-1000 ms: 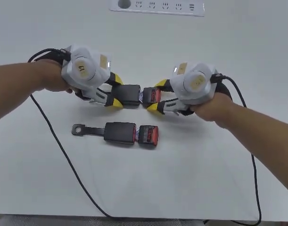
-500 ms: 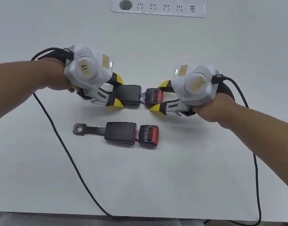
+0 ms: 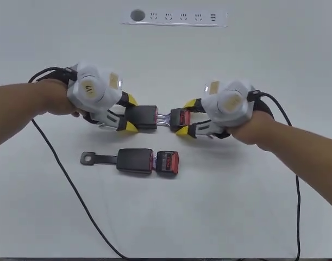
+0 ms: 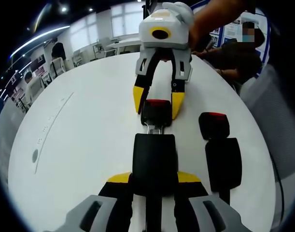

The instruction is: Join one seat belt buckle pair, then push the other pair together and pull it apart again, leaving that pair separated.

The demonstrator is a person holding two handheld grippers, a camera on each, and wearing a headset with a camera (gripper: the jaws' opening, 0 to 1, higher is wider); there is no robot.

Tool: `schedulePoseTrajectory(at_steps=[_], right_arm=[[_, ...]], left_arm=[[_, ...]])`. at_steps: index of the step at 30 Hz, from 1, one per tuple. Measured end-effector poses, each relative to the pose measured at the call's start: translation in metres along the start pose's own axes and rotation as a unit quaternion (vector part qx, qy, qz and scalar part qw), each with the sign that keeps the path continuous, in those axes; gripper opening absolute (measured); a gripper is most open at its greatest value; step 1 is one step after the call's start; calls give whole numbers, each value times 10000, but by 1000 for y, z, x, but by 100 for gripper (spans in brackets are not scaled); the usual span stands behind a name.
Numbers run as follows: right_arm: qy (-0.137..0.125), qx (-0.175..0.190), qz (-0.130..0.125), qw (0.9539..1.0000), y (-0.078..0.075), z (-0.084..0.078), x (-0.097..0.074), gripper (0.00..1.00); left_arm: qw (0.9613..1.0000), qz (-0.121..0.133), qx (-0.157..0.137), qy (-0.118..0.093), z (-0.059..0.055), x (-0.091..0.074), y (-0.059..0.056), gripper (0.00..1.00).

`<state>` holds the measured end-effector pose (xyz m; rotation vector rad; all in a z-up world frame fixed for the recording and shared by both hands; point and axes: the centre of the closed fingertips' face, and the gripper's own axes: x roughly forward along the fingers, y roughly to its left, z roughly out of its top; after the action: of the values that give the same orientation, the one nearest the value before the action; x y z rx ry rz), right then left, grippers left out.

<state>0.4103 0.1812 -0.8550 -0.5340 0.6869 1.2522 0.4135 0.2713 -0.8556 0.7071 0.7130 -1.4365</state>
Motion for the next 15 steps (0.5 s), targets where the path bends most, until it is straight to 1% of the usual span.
schedulePoseTrajectory(at_steps=[5, 6, 11, 15], right_arm=[[45, 1, 0, 10000, 0, -11, -13, 35], [74, 14, 1, 10000, 0, -13, -14, 35], [6, 34, -43, 10000, -2, -22, -21, 35], [22, 82, -63, 9999, -2, -30, -26, 35]], left_arm=[[10000, -30, 26, 18, 1, 1, 1, 34], [10000, -38, 22, 19, 1, 1, 1, 34], [10000, -47, 29, 22, 1, 1, 1, 34], [10000, -40, 7, 0, 1, 1, 1, 34]])
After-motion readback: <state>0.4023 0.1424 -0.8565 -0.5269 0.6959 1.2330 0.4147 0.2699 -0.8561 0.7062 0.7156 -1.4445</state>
